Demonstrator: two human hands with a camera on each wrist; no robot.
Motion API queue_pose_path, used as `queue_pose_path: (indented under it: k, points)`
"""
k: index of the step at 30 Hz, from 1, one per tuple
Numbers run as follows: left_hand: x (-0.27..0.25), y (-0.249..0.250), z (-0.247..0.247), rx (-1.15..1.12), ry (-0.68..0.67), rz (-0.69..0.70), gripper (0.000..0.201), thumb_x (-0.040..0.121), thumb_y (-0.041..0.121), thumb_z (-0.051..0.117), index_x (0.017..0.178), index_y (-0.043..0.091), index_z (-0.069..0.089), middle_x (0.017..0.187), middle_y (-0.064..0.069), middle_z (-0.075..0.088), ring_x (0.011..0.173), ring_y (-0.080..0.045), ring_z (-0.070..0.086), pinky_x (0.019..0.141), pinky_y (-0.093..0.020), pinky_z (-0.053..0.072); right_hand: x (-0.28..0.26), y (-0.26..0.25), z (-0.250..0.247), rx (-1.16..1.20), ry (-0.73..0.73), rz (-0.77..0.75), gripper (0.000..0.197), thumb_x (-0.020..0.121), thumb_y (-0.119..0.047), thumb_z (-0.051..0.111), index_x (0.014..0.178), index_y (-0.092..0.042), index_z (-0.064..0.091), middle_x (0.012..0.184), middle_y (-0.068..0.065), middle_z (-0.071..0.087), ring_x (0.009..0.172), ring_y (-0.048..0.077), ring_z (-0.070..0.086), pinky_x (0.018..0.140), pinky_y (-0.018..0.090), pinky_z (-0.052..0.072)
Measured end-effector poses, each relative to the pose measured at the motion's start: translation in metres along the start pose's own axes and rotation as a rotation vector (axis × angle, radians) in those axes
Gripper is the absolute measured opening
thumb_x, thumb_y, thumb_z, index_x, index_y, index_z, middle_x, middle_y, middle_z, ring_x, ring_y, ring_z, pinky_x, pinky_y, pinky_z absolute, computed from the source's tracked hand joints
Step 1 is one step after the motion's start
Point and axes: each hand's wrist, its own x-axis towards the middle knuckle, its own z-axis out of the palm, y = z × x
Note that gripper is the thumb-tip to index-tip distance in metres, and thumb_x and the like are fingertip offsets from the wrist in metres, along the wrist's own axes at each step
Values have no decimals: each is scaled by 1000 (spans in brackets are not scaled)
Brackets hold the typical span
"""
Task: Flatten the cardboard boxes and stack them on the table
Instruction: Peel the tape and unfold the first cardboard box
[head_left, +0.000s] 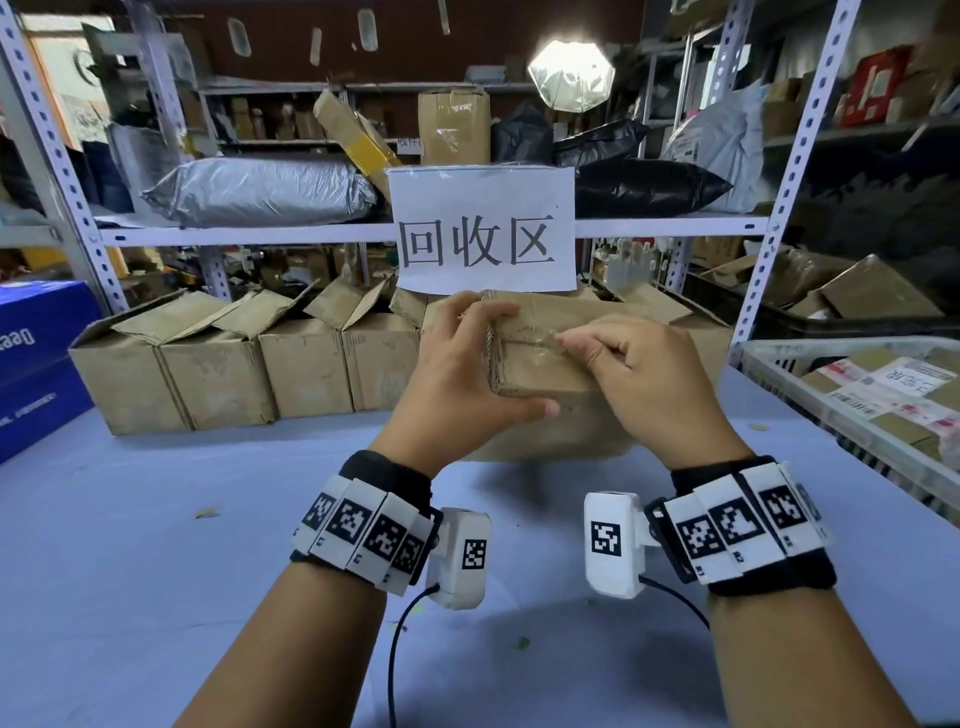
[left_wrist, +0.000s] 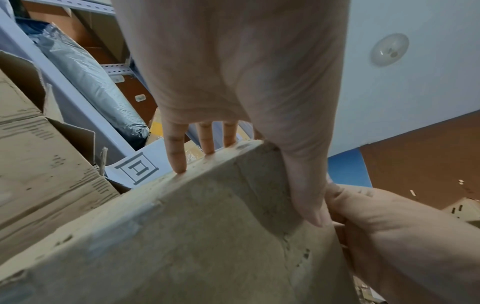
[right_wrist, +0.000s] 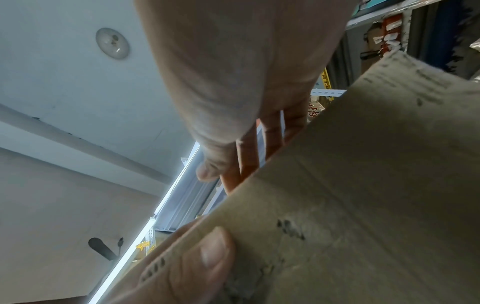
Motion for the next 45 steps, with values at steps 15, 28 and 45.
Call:
queue_pose_path:
  k: [15,28,45]
  points:
    - [-3,0,1,46,-21,29,93,56,45,96,136,33,51,147,4,31,142,-18,32,119,-38,32,4,-9,8,-30,57,126,14,94,-16,64,81,-20,68,74,-13,65,74,6,60,68,24,44]
    - [0,0,0,38,-32,4,92,56,50,93,136,36,50,148,5,30,144,-17,28,120,-41,32,7,-20,15,-53,30,184,17,86,-32,76,74,-24,67,81,-9,64,79,11,58,68,28,39]
    - [-5,-2,-1,37,-21,36,94,57,44,97,138,31,52,144,5,31,144,-18,27,115,-47,38,7,-18,3,-5,27,317,48,103,-47,46,73,-16,67,64,2,65,60,23,61,60,38,48]
